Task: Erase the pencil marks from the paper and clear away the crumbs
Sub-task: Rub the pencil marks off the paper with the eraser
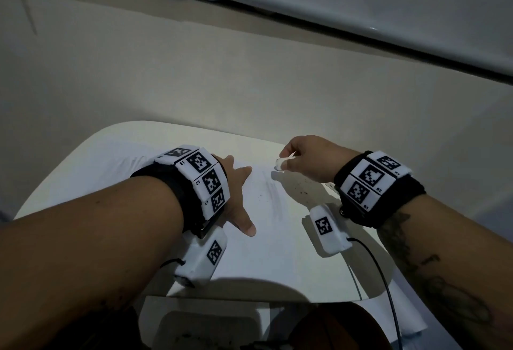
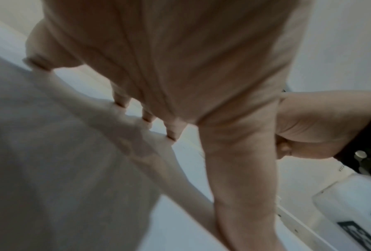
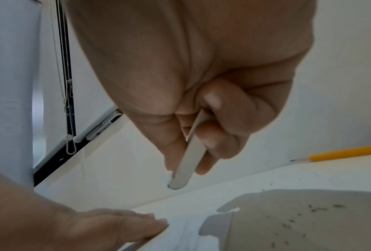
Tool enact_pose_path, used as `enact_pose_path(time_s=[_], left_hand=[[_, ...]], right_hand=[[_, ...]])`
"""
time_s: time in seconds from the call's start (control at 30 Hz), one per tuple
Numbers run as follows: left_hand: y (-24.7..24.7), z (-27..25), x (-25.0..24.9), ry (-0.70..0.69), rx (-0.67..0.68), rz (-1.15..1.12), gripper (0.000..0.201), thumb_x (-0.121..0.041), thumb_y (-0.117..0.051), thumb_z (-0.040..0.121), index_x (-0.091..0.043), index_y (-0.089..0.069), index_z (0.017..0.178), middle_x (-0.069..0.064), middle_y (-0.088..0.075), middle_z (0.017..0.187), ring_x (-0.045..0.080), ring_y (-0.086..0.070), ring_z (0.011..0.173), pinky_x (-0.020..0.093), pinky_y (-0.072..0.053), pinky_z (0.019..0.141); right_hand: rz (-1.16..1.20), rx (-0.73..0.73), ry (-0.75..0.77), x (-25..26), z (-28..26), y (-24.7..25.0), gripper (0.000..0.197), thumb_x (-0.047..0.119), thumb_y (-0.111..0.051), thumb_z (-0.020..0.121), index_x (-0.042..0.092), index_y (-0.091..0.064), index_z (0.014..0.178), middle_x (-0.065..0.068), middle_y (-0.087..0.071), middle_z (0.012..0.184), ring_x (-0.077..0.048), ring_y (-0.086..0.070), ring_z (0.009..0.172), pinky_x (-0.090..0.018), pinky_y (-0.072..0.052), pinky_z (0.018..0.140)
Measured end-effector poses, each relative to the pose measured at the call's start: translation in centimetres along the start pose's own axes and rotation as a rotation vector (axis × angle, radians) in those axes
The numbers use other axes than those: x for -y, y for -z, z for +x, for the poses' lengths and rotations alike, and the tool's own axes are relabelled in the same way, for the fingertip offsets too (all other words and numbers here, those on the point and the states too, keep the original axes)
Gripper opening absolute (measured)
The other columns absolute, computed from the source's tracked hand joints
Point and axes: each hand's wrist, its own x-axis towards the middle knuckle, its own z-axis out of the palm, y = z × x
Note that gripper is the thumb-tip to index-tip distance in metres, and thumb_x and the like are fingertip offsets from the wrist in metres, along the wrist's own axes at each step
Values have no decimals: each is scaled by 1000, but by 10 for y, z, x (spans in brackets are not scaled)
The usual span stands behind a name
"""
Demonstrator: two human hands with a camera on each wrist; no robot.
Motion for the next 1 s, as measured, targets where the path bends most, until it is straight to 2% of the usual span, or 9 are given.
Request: enact_pose_path(time_s=[0.13,0.23,0.3,0.4,0.5,0.7,0.83,0.9,1.0], left_hand=[[-1,-1,2,-38,-39,38,129,-91,-64,44,-27,-22,148,5,-37,140,33,-39,129,49,-39,91],[0,1,-3,-80,-110,38,91,-89,-60,49,-21,-41,105,1,-44,112,25,-48,111,40,-43,85],[2,1,-4,-83,-111,-21,83,-85,-62,53,-15,-45,95,-3,-49,100,21,-58,96,38,-50,86],[3,2,-2,-101,-92,-55,93,-83,-62,53,-18,-51,119,0,-54,116,23,-59,105,44,-50,93],[2,2,-1,-75,-40,1,115,-81,-63,65,-20,-21,154,5,-20,161,26,-27,146,46,-29,115],[2,0,-9,-43,-3,24,126,-82,-63,66,-22,-1,157,3,2,165,30,-8,151,52,-16,119],[2,-5,-7,-54,26,-114,121,-79,-61,70,-28,7,156,-3,12,164,22,6,151,46,-2,119],[0,-7,-9,-55,12,-250,110,-68,-63,79,-28,3,157,-6,8,164,14,6,150,37,-1,118],[1,-3,-12,-34,10,-99,113,-71,-61,78,-25,6,157,-2,11,164,22,4,151,45,-5,119]], right_hand=[[-19,47,26,2,-8,-3,14,39,-67,90,30,-65,99,12,-56,89,-6,-53,71,-24,-40,61],[-39,57,60,10,-9,-7,16,34,-65,92,26,-65,106,13,-51,83,-5,-50,68,-23,-38,58],[-77,58,71,16,-7,-13,17,36,-66,90,29,-64,106,13,-53,88,-6,-53,75,-24,-44,67],[-97,45,65,23,0,-22,16,43,-69,85,37,-62,98,15,-58,95,-11,-60,90,-34,-52,87],[-152,63,64,27,2,-25,13,46,-69,85,37,-64,93,16,-60,91,-10,-61,90,-37,-53,89],[-194,221,91,25,-12,-18,12,43,-72,83,37,-69,93,16,-69,89,-6,-66,84,-26,-53,79],[-150,87,110,28,-2,-22,10,40,-71,85,35,-68,93,18,-63,89,-8,-61,89,-32,-52,85],[-159,80,111,28,-2,-23,10,40,-71,85,35,-67,93,17,-63,90,-7,-61,88,-33,-52,85],[-170,219,103,24,-12,-17,12,40,-74,83,36,-70,93,16,-66,87,-6,-62,75,-26,-52,75]])
